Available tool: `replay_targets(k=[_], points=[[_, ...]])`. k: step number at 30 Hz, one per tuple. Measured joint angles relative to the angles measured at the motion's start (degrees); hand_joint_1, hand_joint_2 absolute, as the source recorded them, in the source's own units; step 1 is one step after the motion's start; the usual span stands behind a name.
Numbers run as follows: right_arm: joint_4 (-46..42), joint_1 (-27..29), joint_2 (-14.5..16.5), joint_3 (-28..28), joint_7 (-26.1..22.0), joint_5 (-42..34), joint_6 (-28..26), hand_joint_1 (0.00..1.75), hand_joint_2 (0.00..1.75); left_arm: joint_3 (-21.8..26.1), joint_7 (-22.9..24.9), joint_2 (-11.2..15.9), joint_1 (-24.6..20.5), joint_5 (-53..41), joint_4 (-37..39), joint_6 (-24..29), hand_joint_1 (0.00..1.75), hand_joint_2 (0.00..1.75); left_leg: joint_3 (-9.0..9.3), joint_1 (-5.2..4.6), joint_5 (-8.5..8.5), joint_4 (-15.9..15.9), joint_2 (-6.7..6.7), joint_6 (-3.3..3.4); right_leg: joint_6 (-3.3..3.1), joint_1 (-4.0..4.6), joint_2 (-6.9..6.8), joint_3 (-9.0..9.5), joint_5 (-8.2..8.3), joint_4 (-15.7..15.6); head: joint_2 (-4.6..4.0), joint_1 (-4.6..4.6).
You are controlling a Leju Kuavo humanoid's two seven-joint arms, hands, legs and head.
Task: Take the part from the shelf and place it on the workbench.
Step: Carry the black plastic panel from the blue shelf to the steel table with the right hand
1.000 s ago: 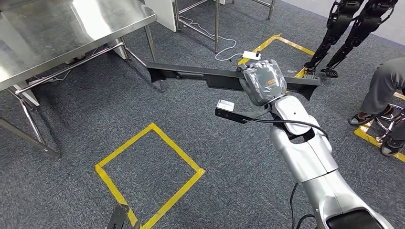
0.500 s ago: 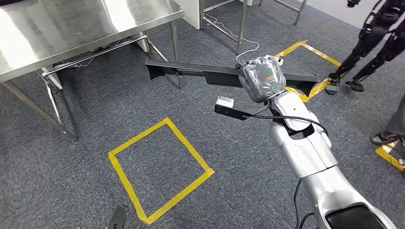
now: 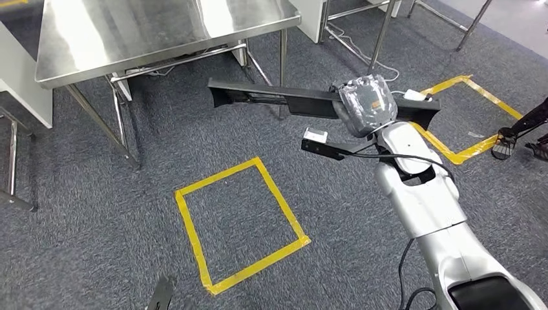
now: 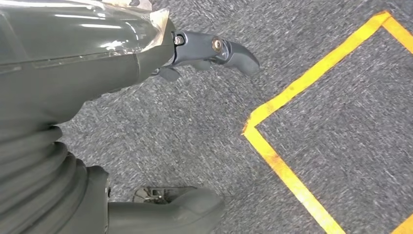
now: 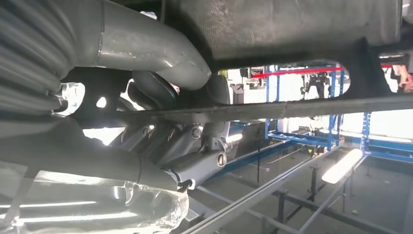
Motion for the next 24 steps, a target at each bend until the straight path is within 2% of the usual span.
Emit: replay_targets(k=[1, 2, 4, 6, 7, 8, 10, 11, 12, 13, 15, 17, 18, 20, 21, 22, 23, 24], points=[[0.04, -0.11, 0.05, 0.01, -0.03, -0.01, 0.0, 1.62, 1.75, 0.0, 0.02, 0.01, 0.07, 0.0, 0.0, 0.01, 0.0, 1.75, -0.26, -0.03, -0.38, 0.48, 0.74, -0.26, -0.43, -0.11, -0.46, 0.07, 0.04, -0.09, 0.0, -0.14], [0.09, -0.26, 0.08, 0.01, -0.08, -0.08, 0.0, 1.62, 1.75, 0.01, -0.01, 0.01, 0.07, 0.01, 0.0, 0.01, 0.0, 1.75, -0.91, -0.06, -1.26, 1.83, 2.03, -0.57, -0.89, -0.26, -0.92, 0.16, 0.07, -0.19, 0.0, -0.38], [0.25, -0.53, 0.11, 0.02, -0.33, -0.28, 0.0, 1.62, 1.75, 0.01, -0.24, -0.04, -0.03, 0.07, 0.0, -0.05, 0.0, 1.75, -3.86, -0.01, -4.41, 7.96, 5.23, -1.16, -1.62, -0.2, -1.9, 0.29, -0.02, -0.26, 0.01, -0.88], [0.55, -0.62, 0.08, 0.09, -0.6, -0.54, 0.0, 1.62, 1.75, 0.01, -0.52, -0.1, -0.03, 0.16, 0.0, -0.18, 0.0, 1.75, -7.49, 0.31, -6.92, 14.88, 6.41, -1.54, -1.92, 0.01, -2.95, 0.33, -0.17, -0.24, 0.01, -1.01], [0.7, -0.63, 0.08, 0.14, -0.67, -0.68, -0.01, 1.62, 1.75, 0.01, -0.59, -0.13, 0.01, 0.21, 0.0, -0.22, 0.0, 1.75, -8.26, 0.4, -6.81, 16.04, 6.55, -1.62, -1.97, 0.07, -3.41, 0.35, -0.22, -0.23, 0.01, -1.02], [0.81, -0.64, 0.09, 0.19, -0.74, -0.84, -0.02, 1.62, 1.75, 0.02, -0.61, -0.16, 0.04, 0.25, 0.0, -0.24, 0.0, 1.75, -7.88, 0.45, -5.72, 14.96, 6.63, -1.6, -2.0, 0.11, -3.8, 0.39, -0.28, -0.22, 0.01, -1.03], [0.89, -0.79, 0.15, 0.25, -0.81, -1.27, -0.06, 1.62, 1.75, 0.03, -0.55, -0.15, 0.03, 0.32, 0.0, -0.23, 0.0, 1.75, -4.1, 0.39, -2.01, 7.4, 7.14, -1.18, -1.9, 0.18, -4.42, 0.57, -0.43, -0.24, 0.01, -1.04], [0.9, -0.96, 0.16, 0.28, -0.84, -1.53, -0.09, 1.62, 1.75, 0.05, -0.47, -0.13, 0.01, 0.33, 0.0, -0.21, 0.0, 1.75, -2.12, 0.23, -0.75, 3.71, 7.48, -0.92, -1.76, 0.38, -4.68, 0.61, -0.52, -0.25, 0.01, -1.01], [0.95, -1.12, 0.17, 0.32, -0.86, -1.8, -0.13, 1.62, 1.75, 0.08, -0.37, -0.1, -0.02, 0.34, 0.0, -0.19, 0.0, 1.75, -0.77, 0.06, -0.11, 1.21, 7.73, -0.68, -1.61, 0.53, -4.87, 0.64, -0.59, -0.27, 0.01, -1.01], [1.02, -1.26, 0.16, 0.39, -0.88, -2.03, -0.16, 1.62, 1.75, 0.11, -0.24, -0.09, -0.02, 0.35, 0.0, -0.16, 0.0, 1.75, -0.21, -0.14, -0.12, 0.15, 7.86, -0.5, -1.41, 0.66, -5.05, 0.67, -0.66, -0.33, 0.01, -1.0], [1.16, -1.37, 0.19, 0.61, -0.92, -2.45, -0.23, 1.62, 1.75, 0.26, 0.1, -0.05, 0.02, 0.34, 0.0, -0.11, 0.0, 1.75, -0.01, -0.28, -0.1, -0.18, 7.57, -0.03, -0.88, 0.81, -5.26, 0.88, -0.68, -0.59, 0.01, -1.01], [1.27, -1.44, 0.09, 0.83, -0.96, -2.7, -0.26, 1.62, 1.75, 0.4, 0.37, -0.08, 0.02, 0.33, 0.0, -0.07, 0.0, 1.75, 0.57, -0.04, 0.29, -0.98, 7.28, 0.67, -0.52, 0.8, -4.38, 0.39, -1.43, 0.51, 0.01, -0.91], [1.33, -1.49, 0.0, 0.9, -0.96, -2.77, -0.3, 1.62, 1.75, 0.42, 0.44, -0.1, -0.04, 0.33, 0.0, -0.04, 0.0, 1.75, 0.87, 0.13, 0.49, -1.35, 7.15, 0.97, -0.56, 0.79, -3.63, -0.62, -2.49, 2.67, 0.01, -0.78], [1.55, -1.53, -0.23, 1.02, -0.95, -2.84, -0.35, 1.62, 1.75, 0.45, 0.54, -0.18, -0.18, 0.33, 0.0, -0.01, 0.0, 1.75, 1.01, 0.18, 0.55, -1.47, 6.77, 1.26, -0.83, 0.61, -2.5, -4.42, -5.44, 10.16, 0.01, -0.61], [1.69, -1.49, -0.34, 1.09, -0.95, -2.85, -0.37, 1.62, 1.75, 0.45, 0.6, -0.22, -0.19, 0.31, 0.0, -0.01, 0.0, 1.75, 1.02, 0.18, 0.52, -1.46, 6.49, 1.29, -0.76, 0.57, -2.27, -6.39, -6.54, 13.8, 0.01, -0.51], [1.85, -1.44, -0.44, 1.15, -0.95, -2.85, -0.37, 1.62, 1.75, 0.46, 0.66, -0.25, -0.17, 0.28, 0.0, -0.02, 0.0, 1.75, 1.03, 0.18, 0.49, -1.44, 6.18, 1.29, -0.49, 0.54, -2.19, -7.65, -6.86, 15.77, 0.01, -0.48], [1.97, -1.41, -0.5, 1.2, -0.93, -2.84, -0.38, 1.62, 1.75, 0.48, 0.7, -0.27, -0.14, 0.26, 0.0, -0.09, 0.0, 1.75, 1.07, 0.2, 0.43, -1.4, 5.86, 1.24, -0.05, 0.49, -2.14, -7.7, -6.15, 15.3, 0.01, -0.44], [2.06, -1.42, -0.53, 1.26, -0.91, -2.81, -0.38, 1.62, 1.75, 0.52, 0.69, -0.29, -0.13, 0.25, 0.0, -0.22, 0.0, 1.75, 1.12, 0.24, 0.3, -1.31, 5.53, 1.11, 0.47, 0.36, -2.11, -6.61, -4.64, 12.53, 0.01, -0.42]])
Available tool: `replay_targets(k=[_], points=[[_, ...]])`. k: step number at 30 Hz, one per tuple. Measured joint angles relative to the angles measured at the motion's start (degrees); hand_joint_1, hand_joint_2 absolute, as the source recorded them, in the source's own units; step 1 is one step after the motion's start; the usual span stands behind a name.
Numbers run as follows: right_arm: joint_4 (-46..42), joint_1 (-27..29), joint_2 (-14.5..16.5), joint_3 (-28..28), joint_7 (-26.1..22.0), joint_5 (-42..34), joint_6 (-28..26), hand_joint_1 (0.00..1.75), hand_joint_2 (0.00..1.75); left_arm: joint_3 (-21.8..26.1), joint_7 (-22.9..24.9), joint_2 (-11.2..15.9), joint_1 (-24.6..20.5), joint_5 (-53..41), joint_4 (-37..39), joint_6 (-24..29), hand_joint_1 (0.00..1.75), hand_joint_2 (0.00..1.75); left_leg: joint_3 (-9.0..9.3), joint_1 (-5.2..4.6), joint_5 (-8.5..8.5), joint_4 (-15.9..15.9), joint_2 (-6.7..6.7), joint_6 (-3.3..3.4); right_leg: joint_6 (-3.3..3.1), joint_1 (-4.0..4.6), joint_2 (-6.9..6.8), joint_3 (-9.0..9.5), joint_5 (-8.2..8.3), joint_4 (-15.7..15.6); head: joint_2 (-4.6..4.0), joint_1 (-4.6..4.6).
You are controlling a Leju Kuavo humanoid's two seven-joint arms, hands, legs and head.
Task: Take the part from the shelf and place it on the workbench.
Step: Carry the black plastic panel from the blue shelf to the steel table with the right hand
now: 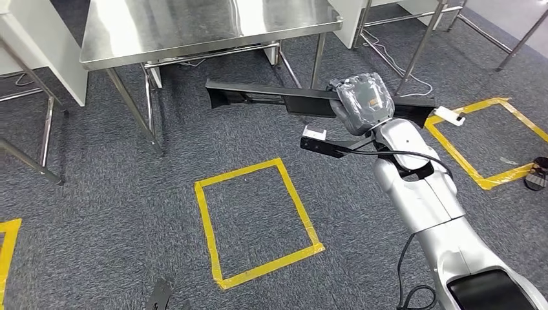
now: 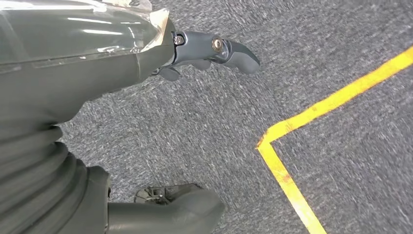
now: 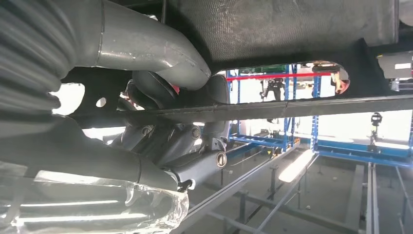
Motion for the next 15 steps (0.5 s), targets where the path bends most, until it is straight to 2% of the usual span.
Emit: replay_targets(k=[1, 2, 3, 4, 5, 8, 10, 12, 13, 14, 15], points=[[0.05, -0.05, 0.0, 0.08, 0.03, 0.02, -0.01, 1.62, 1.75, 0.06, -0.08, -0.02, 0.0, 0.01, 0.0, -0.19, 0.0, 1.75, 0.03, 0.04, -0.22, 0.2, -0.3, -0.22, 0.53, -0.22, 0.05, 1.91, 1.9, -4.31, 0.0, 0.04], [0.08, -0.12, 0.03, 0.18, 0.06, 0.04, -0.01, 1.62, 1.75, 0.14, -0.19, -0.04, -0.01, -0.01, 0.0, -0.38, 0.0, 1.75, 0.0, -0.07, -0.55, 0.51, -0.55, -0.55, 0.75, -0.29, 0.11, 3.9, 3.4, -8.28, -0.01, 0.1], [0.1, -0.17, 0.08, 0.26, 0.1, 0.08, -0.01, 1.62, 1.75, 0.22, -0.3, -0.04, 0.0, -0.04, 0.0, -0.49, 0.0, 1.75, -0.03, -0.17, -0.87, 0.79, -0.74, -0.89, 0.63, -0.34, 0.16, 5.35, 4.38, -11.17, -0.01, 0.11], [0.12, -0.21, 0.14, 0.35, 0.13, 0.12, -0.01, 1.62, 1.75, 0.29, -0.39, -0.04, 0.03, -0.08, 0.0, -0.53, 0.0, 1.75, -0.08, -0.26, -1.1, 1.0, -0.85, -1.16, 0.28, -0.29, 0.2, 6.17, 4.76, -12.64, -0.01, 0.11], [0.14, -0.22, 0.21, 0.43, 0.16, 0.16, -0.01, 1.62, 1.75, 0.34, -0.44, -0.04, 0.07, -0.13, 0.0, -0.51, 0.0, 1.75, -0.1, -0.32, -1.25, 1.06, -0.91, -1.39, -0.22, -0.09, 0.2, 6.37, 4.68, -12.81, -0.01, 0.11], [0.15, -0.34, 0.33, 0.66, 0.26, 0.23, -0.02, 1.62, 1.75, 0.42, -0.52, 0.09, 0.16, -0.16, 0.0, -0.43, 0.0, 1.75, -0.42, 0.01, -2.14, 2.15, -0.5, -2.11, -1.43, -0.33, 0.13, 6.75, 4.59, -12.93, 0.0, 0.01], [0.15, -0.41, 0.42, 0.78, 0.29, 0.23, -0.03, 1.62, 1.75, 0.43, -0.57, 0.15, 0.16, -0.16, 0.0, -0.39, 0.0, 1.75, -2.9, 0.18, -4.69, 7.34, 0.32, -2.71, -2.16, -0.47, 0.11, 7.25, 4.33, -13.0, 0.0, -0.2], [0.19, -0.38, 0.48, 0.96, 0.29, 0.23, -0.03, 1.62, 1.75, 0.43, -0.59, 0.13, 0.19, -0.16, 0.0, -0.38, 0.0, 1.75, -7.27, 0.29, -7.47, 15.07, 0.82, -3.03, -2.67, -0.33, 0.1, 7.7, 3.91, -12.99, 0.0, -0.28], [0.21, -0.35, 0.5, 1.07, 0.29, 0.24, -0.03, 1.62, 1.75, 0.43, -0.59, 0.13, 0.22, -0.16, 0.0, -0.38, 0.0, 1.75, -8.91, 0.29, -7.63, 17.37, 0.91, -3.03, -2.78, -0.23, 0.1, 8.0, 3.64, -12.99, 0.0, -0.3], [0.23, -0.31, 0.51, 1.14, 0.29, 0.24, -0.03, 1.62, 1.75, 0.44, -0.59, 0.13, 0.24, -0.16, 0.0, -0.38, 0.0, 1.75, -9.45, 0.27, -6.5, 17.33, 0.97, -2.88, -2.8, -0.12, 0.1, 8.42, 3.3, -12.98, -0.01, -0.3], [0.24, -0.31, 0.54, 1.19, 0.29, 0.24, -0.03, 1.62, 1.75, 0.44, -0.59, 0.14, 0.25, -0.16, 0.0, -0.38, 0.0, 1.75, -8.65, 0.21, -4.23, 14.71, 1.03, -2.54, -2.73, 0.0, 0.11, 8.97, 2.9, -13.0, -0.01, -0.3]])
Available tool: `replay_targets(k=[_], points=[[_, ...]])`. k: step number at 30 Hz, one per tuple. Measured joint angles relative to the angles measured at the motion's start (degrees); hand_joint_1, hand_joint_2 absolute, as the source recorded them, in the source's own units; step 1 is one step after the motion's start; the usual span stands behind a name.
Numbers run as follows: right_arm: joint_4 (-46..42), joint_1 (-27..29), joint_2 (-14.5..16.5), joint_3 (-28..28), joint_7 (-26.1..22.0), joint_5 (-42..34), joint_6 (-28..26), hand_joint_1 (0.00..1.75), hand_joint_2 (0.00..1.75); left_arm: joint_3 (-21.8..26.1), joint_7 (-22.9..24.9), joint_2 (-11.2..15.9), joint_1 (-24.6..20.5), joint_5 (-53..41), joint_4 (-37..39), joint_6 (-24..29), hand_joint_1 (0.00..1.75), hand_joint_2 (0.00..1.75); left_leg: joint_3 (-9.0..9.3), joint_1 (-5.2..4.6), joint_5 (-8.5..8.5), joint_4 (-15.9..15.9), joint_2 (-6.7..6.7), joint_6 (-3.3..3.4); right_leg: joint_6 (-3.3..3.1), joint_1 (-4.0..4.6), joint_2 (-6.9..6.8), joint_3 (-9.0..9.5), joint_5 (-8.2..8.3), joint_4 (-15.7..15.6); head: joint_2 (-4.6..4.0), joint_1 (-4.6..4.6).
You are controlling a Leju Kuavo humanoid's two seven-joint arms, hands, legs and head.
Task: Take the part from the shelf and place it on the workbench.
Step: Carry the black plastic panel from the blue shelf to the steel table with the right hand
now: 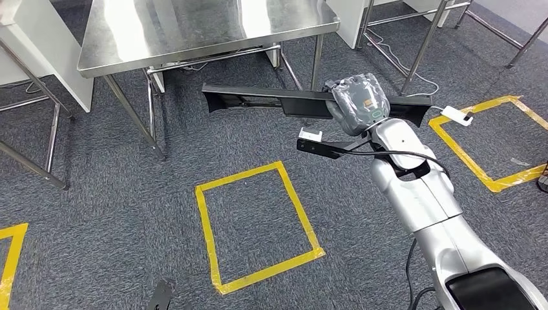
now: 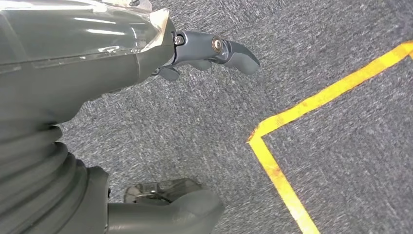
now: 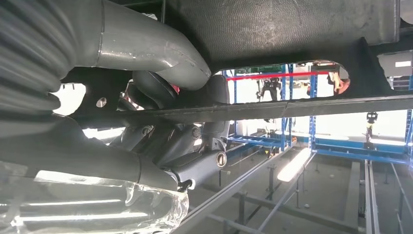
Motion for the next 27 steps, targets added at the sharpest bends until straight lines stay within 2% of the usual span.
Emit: replay_targets(k=[1, 2, 3, 4, 6, 8, 9, 10, 12, 13, 14, 15, 16, 17, 18, 19, 20, 21, 23, 24, 25, 27], points=[[0.0, -0.02, 0.04, 0.01, 0.0, 0.0, 0.0, 1.62, 1.75, 0.01, 0.0, 0.02, 0.0, 0.0, 0.0, 0.0, 0.0, 1.75, 1.58, -0.11, 2.68, -3.99, 0.08, 0.49, 0.07, 0.11, 0.0, 0.6, -0.43, -0.03, 0.0, 0.0], [-0.01, -0.08, 0.07, 0.01, 0.0, 0.0, 0.0, 1.62, 1.75, 0.01, 0.01, 0.09, -0.02, 0.0, 0.0, 0.01, 0.0, 1.75, 3.43, -0.3, 4.52, -7.94, 0.28, 1.08, 0.19, 0.23, -0.02, 1.13, -0.84, -0.1, 0.0, 0.07], [0.0, -0.18, 0.09, 0.0, 0.0, 0.0, 0.0, 1.62, 1.75, 0.01, -0.01, 0.16, -0.05, 0.0, 0.0, 0.05, 0.0, 1.75, 4.91, -0.57, 5.45, -10.96, 0.46, 1.65, 0.36, 0.35, -0.03, 1.48, -1.17, -0.22, 0.01, 0.14], [0.0, -0.26, 0.11, 0.0, 0.0, 0.0, -0.01, 1.62, 1.75, 0.01, -0.01, 0.22, -0.09, 0.0, 0.0, 0.11, 0.0, 1.75, 5.73, -0.84, 5.47, -12.5, 0.62, 2.12, 0.59, 0.38, -0.07, 1.69, -1.4, -0.46, 0.01, 0.17], [0.0, -0.28, 0.13, -0.01, 0.0, 0.01, -0.02, 1.62, 1.75, 0.04, -0.02, 0.25, -0.1, 0.01, 0.0, 0.22, 0.0, 1.75, 6.65, -1.22, 4.77, -13.93, 0.65, 2.87, 1.47, 0.53, -0.12, 2.24, -1.18, -0.56, 0.01, 0.19], [-0.01, -0.3, 0.11, -0.01, 0.02, 0.05, -0.02, 1.62, 1.75, 0.1, -0.05, 0.18, -0.05, 0.02, 0.0, 0.24, 0.0, 1.75, 8.14, -1.03, 4.65, -15.18, 0.45, 3.46, 2.11, 0.65, -0.09, 2.17, -1.16, 0.48, 0.0, 0.26], [-0.01, -0.46, 0.1, -0.02, 0.06, 0.08, -0.02, 1.62, 1.75, 0.16, -0.1, 0.16, -0.07, 0.01, 0.0, 0.24, 0.0, 1.75, 8.91, -0.9, 4.58, -15.58, 0.37, 3.71, 2.2, 0.63, -0.04, 1.31, -1.45, 2.11, 0.0, 0.33], [0.0, -0.62, 0.1, -0.01, 0.1, 0.12, -0.01, 1.62, 1.75, 0.21, -0.14, 0.14, -0.13, 0.01, 0.0, 0.24, 0.0, 1.75, 9.53, -0.77, 4.48, -15.88, 0.27, 3.83, 2.29, 0.54, 0.01, -0.46, -2.09, 5.01, 0.0, 0.38], [0.03, -0.71, 0.09, 0.0, 0.2, 0.25, 0.03, 1.62, 1.75, 0.28, -0.2, 0.08, -0.2, -0.01, 0.0, 0.23, 0.0, 1.75, 10.29, -0.75, 3.89, -15.94, 0.04, 3.89, 2.52, 0.35, 0.08, -5.28, -4.16, 12.29, 0.0, 0.46], [0.08, -0.6, 0.07, 0.02, 0.24, 0.36, 0.1, 1.62, 1.75, 0.28, -0.21, 0.01, -0.16, -0.01, 0.0, 0.23, 0.0, 1.75, 10.71, -0.72, 3.52, -15.93, -0.14, 3.8, 2.69, 0.27, 0.1, -7.48, -5.13, 14.78, 0.0, 0.48], [0.13, -0.47, 0.05, 0.03, 0.28, 0.45, 0.19, 1.62, 1.75, 0.28, -0.21, -0.07, -0.08, -0.01, 0.0, 0.23, 0.0, 1.75, 11.2, -0.68, 3.1, -15.91, -0.35, 3.66, 2.92, 0.22, 0.11, -8.85, -5.45, 15.41, 0.0, 0.51], [0.19, -0.4, 0.04, 0.04, 0.32, 0.53, 0.26, 1.62, 1.75, 0.29, -0.2, -0.13, -0.02, 0.0, 0.0, 0.23, 0.0, 1.75, 11.79, -0.61, 2.6, -15.9, -0.55, 3.45, 3.35, 0.12, 0.11, -9.15, -4.58, 13.77, 0.01, 0.53], [0.22, -0.38, 0.04, 0.04, 0.35, 0.6, 0.32, 1.62, 1.75, 0.31, -0.2, -0.17, 0.02, 0.0, 0.0, 0.24, 0.0, 1.75, 12.45, -0.52, 2.05, -15.89, -0.73, 3.18, 3.96, -0.04, 0.1, -8.49, -2.55, 10.23, 0.01, 0.54], [0.26, -0.39, 0.05, 0.05, 0.37, 0.65, 0.35, 1.62, 1.75, 0.33, -0.21, -0.2, 0.03, 0.01, 0.0, 0.23, 0.0, 1.75, 13.01, -0.48, 1.44, -15.86, -0.87, 2.85, 4.6, -0.22, 0.08, -7.41, 0.35, 5.85, 0.01, 0.61], [0.31, -0.45, 0.07, 0.08, 0.4, 0.73, 0.39, 1.62, 1.75, 0.35, -0.25, -0.21, 0.05, 0.01, 0.0, 0.21, 0.0, 1.75, 13.53, -0.52, 0.81, -15.75, -0.98, 2.48, 4.67, -0.25, 0.03, -6.44, 2.68, 2.08, 0.01, 0.69], [0.36, -0.5, 0.1, 0.15, 0.45, 0.82, 0.46, 1.62, 1.75, 0.37, -0.32, -0.22, 0.04, 0.03, 0.0, 0.2, 0.0, 1.75, 13.76, -0.62, 0.26, -15.67, -1.05, 2.12, 4.27, -0.21, 0.02, -5.58, 4.42, -0.36, 0.01, 0.72], [0.41, -0.55, 0.15, 0.24, 0.53, 0.92, 0.52, 1.62, 1.75, 0.4, -0.4, -0.23, 0.06, 0.05, 0.0, 0.19, 0.0, 1.75, 13.89, -0.73, -0.12, -15.55, -1.07, 1.79, 3.47, -0.13, 0.0, -5.23, 5.22, -1.44, 0.01, 0.75], [0.44, -0.59, 0.19, 0.31, 0.64, 1.04, 0.58, 1.62, 1.75, 0.41, -0.46, -0.24, 0.06, 0.07, 0.0, 0.17, 0.0, 1.75, 14.05, -0.76, -0.37, -15.47, -1.07, 1.52, 2.47, 0.03, 0.01, -5.0, 5.06, -1.5, 0.01, 0.72], [0.45, -0.67, 0.25, 0.37, 0.87, 1.24, 0.64, 1.62, 1.75, 0.44, -0.54, -0.21, 0.04, 0.09, -0.01, 0.2, 0.0, 1.75, 13.38, -0.58, -0.38, -14.02, -0.82, 1.07, 1.28, -0.21, 0.06, -4.25, 4.96, -1.6, 0.01, 0.66], [0.45, -0.73, 0.28, 0.37, 0.97, 1.31, 0.65, 1.62, 1.75, 0.44, -0.55, -0.2, 0.02, 0.09, -0.02, 0.21, 0.0, 1.75, 12.15, -0.46, -0.35, -11.86, -0.64, 0.82, 0.84, -0.29, 0.08, -3.76, 4.77, -1.66, 0.01, 0.6], [0.45, -0.74, 0.36, 0.39, 1.06, 1.33, 0.66, 1.62, 1.75, 0.45, -0.56, -0.18, 0.01, 0.09, -0.02, 0.22, 0.0, 1.75, 10.16, -0.35, -0.66, -8.64, -0.46, 0.53, 0.42, -0.38, 0.11, -3.26, 4.47, -1.76, 0.01, 0.55], [0.46, -0.54, 0.55, 0.43, 1.15, 1.0, 0.67, 1.62, 1.75, 0.45, -0.53, -0.21, 0.06, 0.09, -0.02, 0.21, 0.0, 1.75, 5.22, -0.2, -3.07, -1.49, -0.31, -0.04, -0.11, -0.26, 0.18, -2.41, 3.63, -1.8, 0.01, 0.46]])
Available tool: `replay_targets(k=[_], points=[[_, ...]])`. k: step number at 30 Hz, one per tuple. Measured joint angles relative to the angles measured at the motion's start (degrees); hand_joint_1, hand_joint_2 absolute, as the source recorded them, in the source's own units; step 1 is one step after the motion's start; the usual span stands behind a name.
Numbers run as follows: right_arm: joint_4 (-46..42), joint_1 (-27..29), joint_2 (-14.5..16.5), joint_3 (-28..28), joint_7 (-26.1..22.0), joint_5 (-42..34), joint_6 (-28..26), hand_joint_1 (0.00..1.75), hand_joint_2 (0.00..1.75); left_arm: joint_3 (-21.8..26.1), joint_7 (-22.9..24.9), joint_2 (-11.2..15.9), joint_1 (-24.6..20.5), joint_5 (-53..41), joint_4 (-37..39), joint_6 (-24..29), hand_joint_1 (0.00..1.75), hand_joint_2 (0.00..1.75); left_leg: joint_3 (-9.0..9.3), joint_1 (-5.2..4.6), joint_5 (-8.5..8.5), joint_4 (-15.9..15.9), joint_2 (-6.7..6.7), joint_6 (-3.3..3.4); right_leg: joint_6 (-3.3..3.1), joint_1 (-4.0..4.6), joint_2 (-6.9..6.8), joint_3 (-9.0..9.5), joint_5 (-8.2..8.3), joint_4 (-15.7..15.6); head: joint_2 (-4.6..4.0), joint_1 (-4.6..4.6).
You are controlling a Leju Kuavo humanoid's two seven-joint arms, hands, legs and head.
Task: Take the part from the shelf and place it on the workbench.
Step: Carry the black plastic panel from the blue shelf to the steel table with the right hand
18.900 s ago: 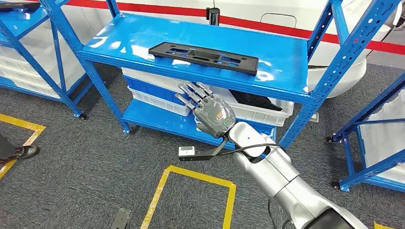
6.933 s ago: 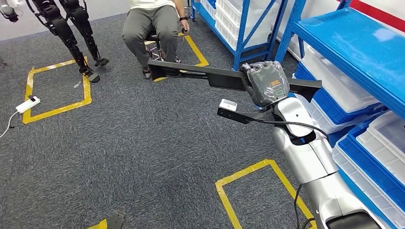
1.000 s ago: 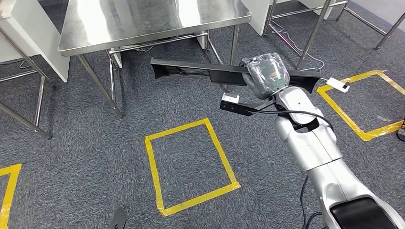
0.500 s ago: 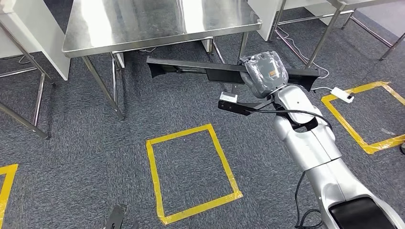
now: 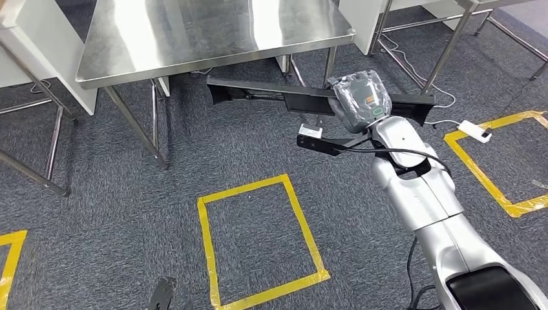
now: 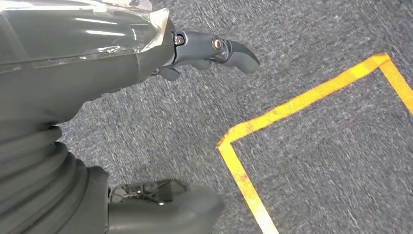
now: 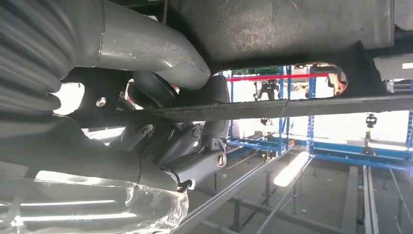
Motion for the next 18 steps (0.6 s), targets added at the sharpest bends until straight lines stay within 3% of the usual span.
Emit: replay_targets(k=[2, 3, 4, 6, 7, 8, 11, 13, 16, 17, 18], points=[[0.01, 0.43, 0.17, -0.01, -0.03, -0.71, 0.09, 1.62, 1.75, 0.01, 0.04, -0.02, 0.08, 0.0, 0.0, -0.01, 0.0, 1.75, -3.47, 0.1, -2.24, 2.9, 0.04, -0.22, -0.09, 0.16, 0.07, 1.14, -1.04, 0.0, 0.0, 0.0], [0.01, 0.59, 0.26, -0.05, -0.07, -1.02, 0.19, 1.62, 1.75, 0.01, 0.04, -0.03, 0.1, -0.01, 0.0, -0.01, 0.0, 1.75, -3.87, 0.1, -1.65, 1.7, 0.09, -0.1, -0.06, 0.27, 0.1, 1.9, -1.62, 0.0, 0.0, 0.0], [0.01, 0.66, 0.38, -0.11, -0.13, -1.23, 0.27, 1.62, 1.75, 0.02, 0.05, -0.03, 0.1, -0.03, -0.01, -0.01, 0.0, 1.75, -3.34, 0.05, 0.39, -1.23, 0.15, 0.22, -0.01, 0.41, 0.11, 2.76, -2.24, -0.02, 0.0, -0.01], [0.0, 0.58, 0.57, -0.32, -0.23, -1.49, 0.46, 1.62, 1.75, 0.05, 0.06, 0.12, 0.11, -0.07, 0.01, 0.01, 0.0, 1.75, -1.12, -0.4, 6.63, -8.96, 0.38, 1.53, 0.17, 0.7, 0.11, 4.35, -3.43, -0.13, 0.0, 0.1], [0.0, 0.48, 0.63, -0.43, -0.28, -1.59, 0.56, 1.62, 1.75, 0.08, 0.07, 0.22, 0.11, -0.1, 0.01, 0.01, 0.0, 1.75, -0.18, -0.71, 8.56, -11.75, 0.48, 2.17, 0.36, 0.79, 0.14, 4.86, -3.9, -0.3, 0.0, 0.15], [0.0, 0.42, 0.69, -0.54, -0.3, -1.68, 0.67, 1.62, 1.75, 0.11, 0.08, 0.3, 0.11, -0.13, 0.01, 0.01, 0.0, 1.75, 0.42, -1.01, 9.62, -13.44, 0.54, 2.73, 0.66, 0.85, 0.16, 5.29, -4.14, -0.47, 0.0, 0.17], [-0.05, 0.25, 0.83, -0.78, -0.32, -1.73, 0.83, 1.62, 1.75, 0.24, 0.08, 0.22, 0.1, -0.21, -0.02, 0.03, 0.0, 1.75, 2.23, -1.21, 9.26, -15.08, 0.51, 3.53, 1.72, 1.17, 0.18, 5.88, -4.21, -0.07, 0.0, 0.17], [-0.1, 0.02, 0.8, -0.96, -0.32, -1.78, 0.83, 1.62, 1.75, 0.37, 0.07, 0.15, 0.01, -0.34, -0.04, 0.03, 0.0, 1.75, 3.97, -1.03, 9.06, -15.64, 0.49, 4.0, 2.01, 1.18, 0.18, 3.69, -4.59, 4.04, 0.0, 0.23], [-0.08, 0.22, 0.6, -1.09, -0.32, -1.87, 0.84, 1.62, 1.75, 0.53, 0.08, 0.04, -0.12, -0.58, -0.03, 0.02, 0.0, 1.75, 5.41, -0.98, 7.85, -15.73, 0.3, 4.26, 1.89, 0.79, 0.19, -3.62, -7.52, 14.3, 0.0, 0.29], [-0.07, 0.39, 0.52, -1.13, -0.33, -1.87, 0.85, 1.62, 1.75, 0.57, 0.09, -0.05, -0.07, -0.61, -0.03, 0.01, 0.0, 1.75, 5.97, -0.97, 7.3, -15.71, 0.15, 4.2, 2.01, 0.65, 0.18, -5.34, -8.7, 15.53, 0.0, 0.31], [-0.05, 0.49, 0.45, -1.18, -0.33, -1.87, 0.86, 1.62, 1.75, 0.61, 0.1, -0.13, -0.02, -0.61, -0.03, 0.01, 0.0, 1.75, 6.6, -0.93, 6.7, -15.64, -0.02, 4.04, 2.4, 0.49, 0.18, -6.07, -9.04, 14.76, 0.0, 0.34]])
